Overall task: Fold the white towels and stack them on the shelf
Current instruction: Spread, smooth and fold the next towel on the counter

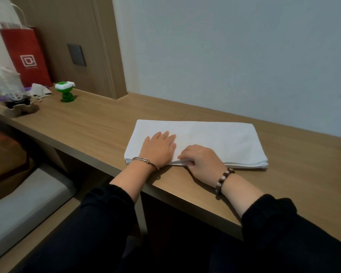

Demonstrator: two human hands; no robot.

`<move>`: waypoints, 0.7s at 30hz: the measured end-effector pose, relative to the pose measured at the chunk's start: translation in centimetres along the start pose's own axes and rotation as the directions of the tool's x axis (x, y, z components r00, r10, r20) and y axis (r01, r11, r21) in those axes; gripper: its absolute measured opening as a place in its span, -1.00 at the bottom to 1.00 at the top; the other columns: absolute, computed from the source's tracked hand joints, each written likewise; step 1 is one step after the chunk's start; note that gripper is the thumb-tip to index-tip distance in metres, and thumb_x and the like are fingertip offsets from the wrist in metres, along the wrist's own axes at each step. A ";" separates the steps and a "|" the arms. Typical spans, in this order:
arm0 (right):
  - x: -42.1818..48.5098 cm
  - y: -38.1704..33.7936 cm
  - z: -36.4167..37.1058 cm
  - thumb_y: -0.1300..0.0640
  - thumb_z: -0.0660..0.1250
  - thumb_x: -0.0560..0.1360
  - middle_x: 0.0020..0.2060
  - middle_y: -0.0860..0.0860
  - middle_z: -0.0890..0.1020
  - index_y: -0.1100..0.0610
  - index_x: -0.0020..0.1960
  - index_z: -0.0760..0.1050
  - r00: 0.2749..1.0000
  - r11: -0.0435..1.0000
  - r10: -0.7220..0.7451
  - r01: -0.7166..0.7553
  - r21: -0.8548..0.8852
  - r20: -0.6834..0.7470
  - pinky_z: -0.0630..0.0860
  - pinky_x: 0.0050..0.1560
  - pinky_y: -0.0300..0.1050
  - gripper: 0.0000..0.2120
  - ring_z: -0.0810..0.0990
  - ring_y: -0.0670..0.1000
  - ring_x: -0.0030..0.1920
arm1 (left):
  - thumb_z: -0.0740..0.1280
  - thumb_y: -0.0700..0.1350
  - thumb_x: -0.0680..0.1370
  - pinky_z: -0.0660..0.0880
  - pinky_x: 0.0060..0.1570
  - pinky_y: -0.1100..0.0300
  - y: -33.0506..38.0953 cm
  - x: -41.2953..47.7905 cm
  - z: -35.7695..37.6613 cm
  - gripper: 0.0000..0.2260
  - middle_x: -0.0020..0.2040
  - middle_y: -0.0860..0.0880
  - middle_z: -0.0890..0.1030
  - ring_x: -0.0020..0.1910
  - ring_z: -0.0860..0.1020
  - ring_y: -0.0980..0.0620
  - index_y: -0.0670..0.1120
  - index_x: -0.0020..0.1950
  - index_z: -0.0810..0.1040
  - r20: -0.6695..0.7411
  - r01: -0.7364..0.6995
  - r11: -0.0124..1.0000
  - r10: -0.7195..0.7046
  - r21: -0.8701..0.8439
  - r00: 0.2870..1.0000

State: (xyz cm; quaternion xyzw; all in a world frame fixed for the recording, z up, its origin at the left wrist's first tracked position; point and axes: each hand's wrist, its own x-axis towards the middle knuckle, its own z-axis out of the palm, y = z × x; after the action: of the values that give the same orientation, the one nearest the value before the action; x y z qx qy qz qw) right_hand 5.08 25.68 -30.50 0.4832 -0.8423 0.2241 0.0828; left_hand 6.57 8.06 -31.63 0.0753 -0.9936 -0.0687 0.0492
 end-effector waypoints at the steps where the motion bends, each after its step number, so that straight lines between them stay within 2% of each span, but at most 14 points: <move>1: -0.2 0.5 -0.4 0.25 0.30 0.53 0.02 0.01 0.63 0.14 0.10 0.62 1.000 0.999 0.029 -0.029 0.020 -0.001 0.42 0.12 -0.22 -0.80 0.52 -0.05 0.04 | -0.05 0.03 0.65 0.00 0.43 -0.14 -0.2 0.0 0.3 -0.58 0.55 0.01 0.10 0.52 0.05 -0.02 0.06 0.52 0.14 0.022 0.011 1.000 -0.012 0.004 1.000; 5: -1.4 2.7 -2.3 0.28 0.32 0.50 -0.03 -0.04 0.57 0.12 0.04 0.62 0.990 0.990 0.137 -0.137 0.013 0.017 0.38 0.05 -0.31 -0.83 0.45 -0.12 -0.01 | -0.08 0.08 0.64 -0.11 0.43 -0.19 -0.3 -0.1 0.5 -0.55 0.57 0.06 -0.01 0.54 -0.05 -0.01 0.13 0.54 0.03 0.068 0.026 0.999 -0.028 0.023 0.997; 8: -2.4 3.8 -3.4 0.26 0.38 0.48 -0.11 -0.05 0.57 0.13 -0.03 0.63 0.989 0.989 0.149 -0.149 0.000 0.013 0.44 -0.01 -0.26 -0.89 0.48 -0.10 -0.08 | -0.10 0.08 0.64 -0.12 0.43 -0.20 -0.2 -0.2 0.4 -0.55 0.57 0.06 -0.03 0.54 -0.07 0.00 0.14 0.54 0.00 0.065 0.028 0.999 -0.030 0.033 0.997; 11: -3.2 4.0 -4.0 0.35 0.45 0.40 -0.23 0.06 0.62 0.22 -0.17 0.65 0.996 0.996 0.010 -0.018 -0.085 -0.084 0.52 -0.15 -0.08 -0.93 0.57 0.07 -0.17 | -0.12 0.08 0.64 -0.13 0.43 -0.20 -0.1 -0.3 0.4 -0.55 0.57 0.07 -0.05 0.54 -0.08 -0.01 0.15 0.54 -0.01 0.063 0.033 0.999 -0.036 0.043 0.997; 14: -3.7 4.2 -4.0 0.42 0.51 0.30 -0.32 0.08 0.61 0.23 -0.27 0.65 0.989 0.966 -0.136 0.118 -0.232 -0.064 0.52 -0.38 -0.10 -0.87 0.59 0.12 -0.29 | -0.12 0.09 0.64 -0.13 0.43 -0.21 -0.2 -0.2 0.4 -0.55 0.57 0.08 -0.06 0.54 -0.09 -0.01 0.16 0.54 -0.03 0.067 0.037 0.998 -0.041 0.050 0.997; 16: -4.0 4.6 -4.0 0.44 0.54 0.25 -0.34 0.06 0.61 0.20 -0.26 0.66 0.989 0.951 -0.148 0.134 -0.278 -0.029 0.51 -0.45 -0.12 -0.82 0.59 0.10 -0.31 | -0.13 0.09 0.64 -0.14 0.43 -0.21 -0.4 -0.1 0.5 -0.56 0.57 0.08 -0.07 0.54 -0.10 -0.01 0.18 0.54 -0.05 0.073 0.035 0.998 -0.039 0.058 0.997; 21: -4.8 5.2 -4.2 0.39 0.53 0.30 -0.27 0.08 0.66 0.21 -0.15 0.68 0.996 0.966 -0.087 0.081 -0.245 -0.015 0.55 -0.30 -0.10 -0.83 0.63 0.11 -0.26 | -0.13 0.07 0.64 -0.15 0.42 -0.24 -1.6 -0.3 0.1 -0.57 0.57 0.11 -0.08 0.54 -0.11 -0.01 0.21 0.53 -0.03 0.093 0.078 0.995 -0.083 0.064 0.992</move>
State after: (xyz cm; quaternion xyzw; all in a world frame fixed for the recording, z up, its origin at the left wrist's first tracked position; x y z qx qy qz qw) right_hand 2.87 33.59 -30.07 0.5017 -0.8410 0.1212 0.1621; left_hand 7.08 6.52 -31.97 0.1134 -0.9926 -0.0444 -0.0034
